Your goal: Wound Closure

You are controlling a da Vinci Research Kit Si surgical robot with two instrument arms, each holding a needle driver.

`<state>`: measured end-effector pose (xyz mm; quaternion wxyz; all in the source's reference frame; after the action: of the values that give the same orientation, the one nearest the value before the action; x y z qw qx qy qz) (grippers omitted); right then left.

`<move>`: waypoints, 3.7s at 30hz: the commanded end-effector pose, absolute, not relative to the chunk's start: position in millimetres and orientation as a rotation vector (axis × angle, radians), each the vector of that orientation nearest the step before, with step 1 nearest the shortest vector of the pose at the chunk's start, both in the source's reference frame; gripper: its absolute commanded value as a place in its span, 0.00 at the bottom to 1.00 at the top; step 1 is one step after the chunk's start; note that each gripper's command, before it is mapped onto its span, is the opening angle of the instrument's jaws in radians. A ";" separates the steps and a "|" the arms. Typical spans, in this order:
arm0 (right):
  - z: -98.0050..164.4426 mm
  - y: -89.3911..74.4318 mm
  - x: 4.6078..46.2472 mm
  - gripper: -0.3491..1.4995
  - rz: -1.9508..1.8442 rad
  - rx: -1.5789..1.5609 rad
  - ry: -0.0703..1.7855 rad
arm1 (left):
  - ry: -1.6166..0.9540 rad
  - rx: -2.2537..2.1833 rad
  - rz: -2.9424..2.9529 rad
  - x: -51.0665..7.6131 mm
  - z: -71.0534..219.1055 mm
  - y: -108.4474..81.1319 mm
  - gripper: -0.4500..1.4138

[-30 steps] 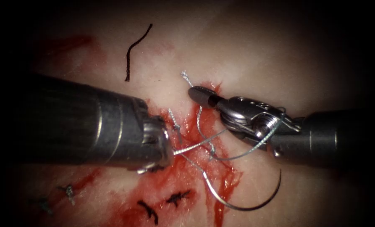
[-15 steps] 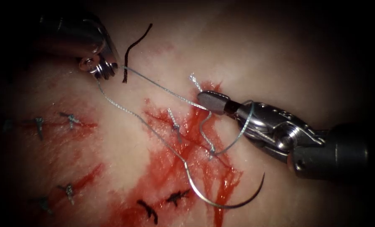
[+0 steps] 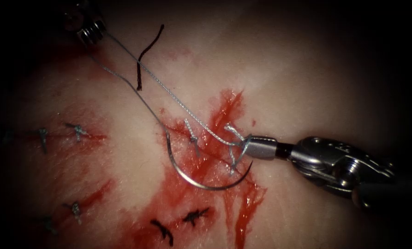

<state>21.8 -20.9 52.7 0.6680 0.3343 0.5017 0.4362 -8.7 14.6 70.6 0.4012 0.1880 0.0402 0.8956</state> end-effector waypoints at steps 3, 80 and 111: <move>52.8 -21.8 22.6 0.00 0.915 0.792 1.135 | 0.112 0.487 2.242 -8.8 71.3 16.4 0.00; 53.9 -35.5 27.0 0.00 0.613 1.234 0.938 | 0.922 0.845 2.448 -34.3 74.4 42.2 0.00; 54.2 -20.1 22.5 0.75 1.265 0.609 1.121 | 0.199 -0.691 2.113 -24.0 51.3 26.0 0.00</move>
<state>21.7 -20.0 53.8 0.6208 0.2651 0.4863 0.5548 -23.4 25.7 50.5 0.4387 -0.2792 0.0760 0.8507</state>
